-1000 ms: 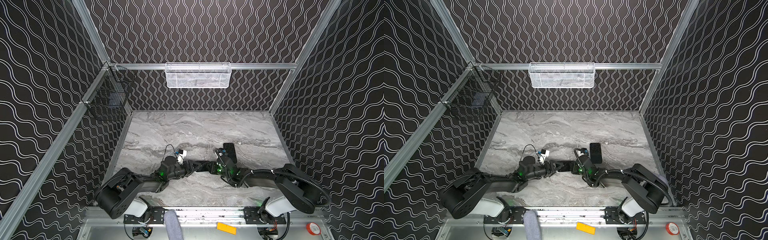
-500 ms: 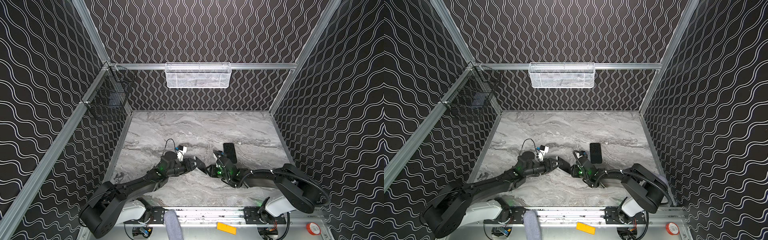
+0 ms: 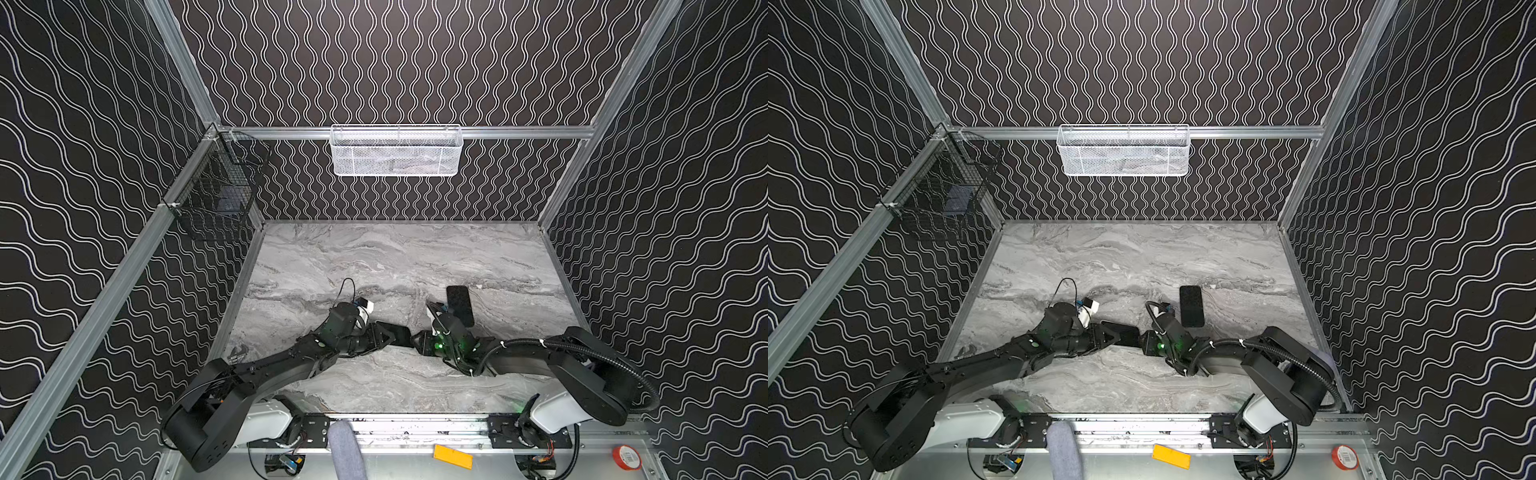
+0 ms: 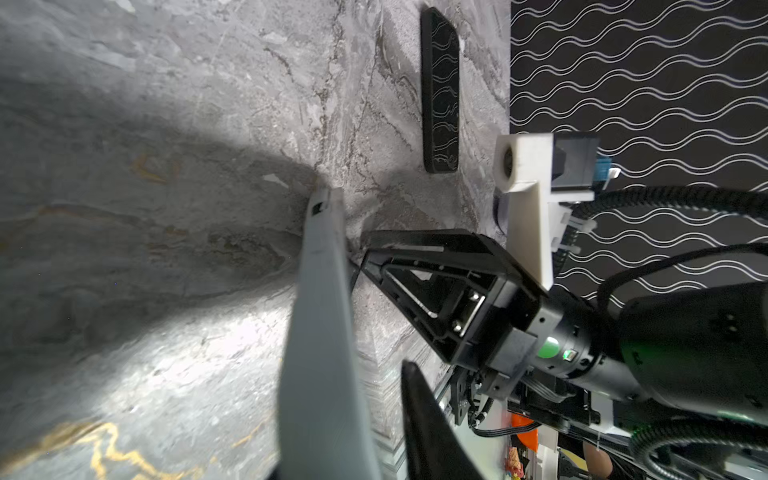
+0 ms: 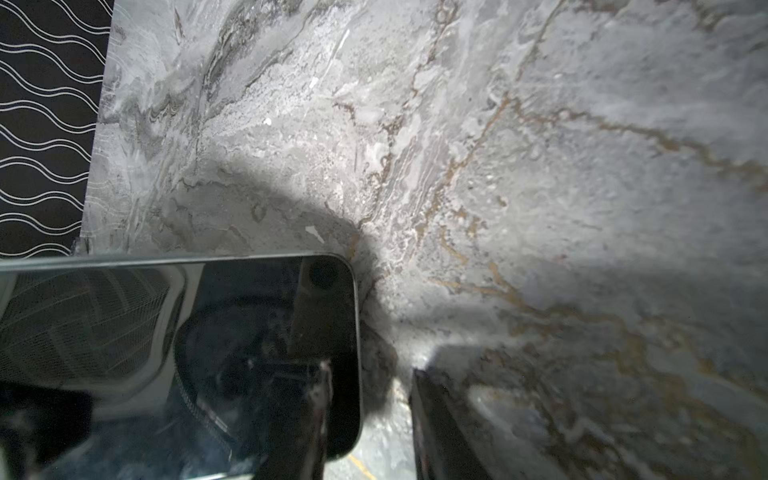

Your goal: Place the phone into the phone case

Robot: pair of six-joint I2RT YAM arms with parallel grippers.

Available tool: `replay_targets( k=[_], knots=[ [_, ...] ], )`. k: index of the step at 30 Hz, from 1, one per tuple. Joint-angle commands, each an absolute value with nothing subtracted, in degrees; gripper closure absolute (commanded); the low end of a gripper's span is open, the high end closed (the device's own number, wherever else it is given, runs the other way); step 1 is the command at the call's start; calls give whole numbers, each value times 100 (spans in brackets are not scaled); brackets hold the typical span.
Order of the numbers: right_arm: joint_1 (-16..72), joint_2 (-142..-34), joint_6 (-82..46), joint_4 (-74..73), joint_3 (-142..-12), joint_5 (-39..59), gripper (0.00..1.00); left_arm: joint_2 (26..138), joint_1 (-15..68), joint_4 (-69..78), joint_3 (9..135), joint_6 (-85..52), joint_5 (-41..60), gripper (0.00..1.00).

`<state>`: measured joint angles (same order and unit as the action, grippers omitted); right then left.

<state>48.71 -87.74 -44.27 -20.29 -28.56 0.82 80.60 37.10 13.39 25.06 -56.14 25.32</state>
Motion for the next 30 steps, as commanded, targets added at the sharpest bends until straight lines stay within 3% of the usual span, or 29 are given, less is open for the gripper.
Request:
replay_targets(
  k=[1,8,11,20,26,30],
  knots=[
    [4886,-8804,-4381,-2068,-2887,138,65,8142,3709,1310,2566,-5381,2594,84],
    [4879,-8694,-4345,-1943,-2889,115,65,8135,3714,1382,2497,-5423,2583,100],
    [4811,-8424,-4365,-1913,-2824,105,65,8045,3682,1482,2448,-5452,2626,100],
    [3489,-6006,-4021,-898,-2772,677,56,7655,3169,1713,2980,-5182,3397,100],
    [2132,-5052,-3756,-634,-2993,2657,42,7789,2864,1815,3989,-4995,4537,100],
    [1557,-4894,-4135,-1498,-2887,4421,35,7930,2712,2108,4415,-5189,5096,100]
  ],
)
